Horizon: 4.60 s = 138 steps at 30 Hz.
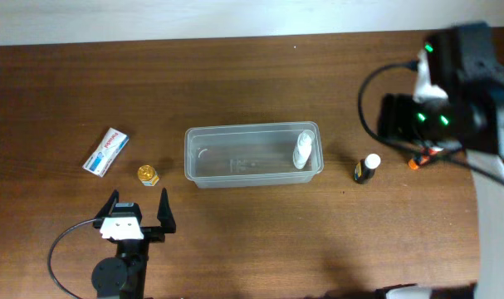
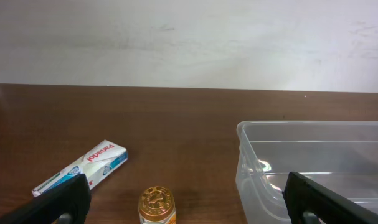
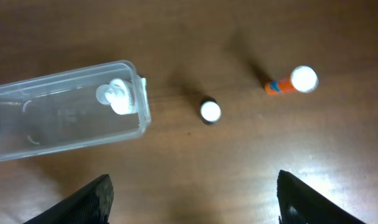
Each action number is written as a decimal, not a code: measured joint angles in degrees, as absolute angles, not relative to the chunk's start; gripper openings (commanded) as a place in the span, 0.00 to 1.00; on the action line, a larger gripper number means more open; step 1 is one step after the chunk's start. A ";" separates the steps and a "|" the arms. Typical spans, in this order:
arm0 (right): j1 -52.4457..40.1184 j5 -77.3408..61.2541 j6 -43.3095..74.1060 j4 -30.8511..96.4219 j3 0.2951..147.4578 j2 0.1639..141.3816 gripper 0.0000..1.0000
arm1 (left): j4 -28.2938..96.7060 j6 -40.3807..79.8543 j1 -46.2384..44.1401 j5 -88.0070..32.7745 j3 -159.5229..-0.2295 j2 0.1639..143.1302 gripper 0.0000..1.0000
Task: Pack container
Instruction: 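Move the right gripper to the dark bottle and grasp it, then carry the dark bottle with the right gripper into the container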
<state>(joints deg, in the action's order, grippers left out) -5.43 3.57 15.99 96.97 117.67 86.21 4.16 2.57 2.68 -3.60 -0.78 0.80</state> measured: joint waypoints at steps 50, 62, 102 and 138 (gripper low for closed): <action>1.85 -3.97 12.99 46.61 63.59 96.40 0.77 | 4.16 2.57 2.66 -3.60 -0.78 0.80 0.99; 1.85 -2.37 12.16 46.19 63.51 99.13 0.41 | 4.16 2.57 2.68 -3.60 -0.78 0.80 0.99; -6.35 -5.06 10.04 81.08 102.96 94.70 0.18 | 4.16 2.57 2.68 -3.60 -0.78 0.80 0.99; -29.63 -0.43 19.73 69.14 104.79 117.58 0.21 | 4.16 2.59 2.68 -3.60 -0.78 0.80 0.99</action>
<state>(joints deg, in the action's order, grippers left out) -29.63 -0.43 19.73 69.14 104.79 117.58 4.16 2.59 2.68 -3.60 -0.78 0.80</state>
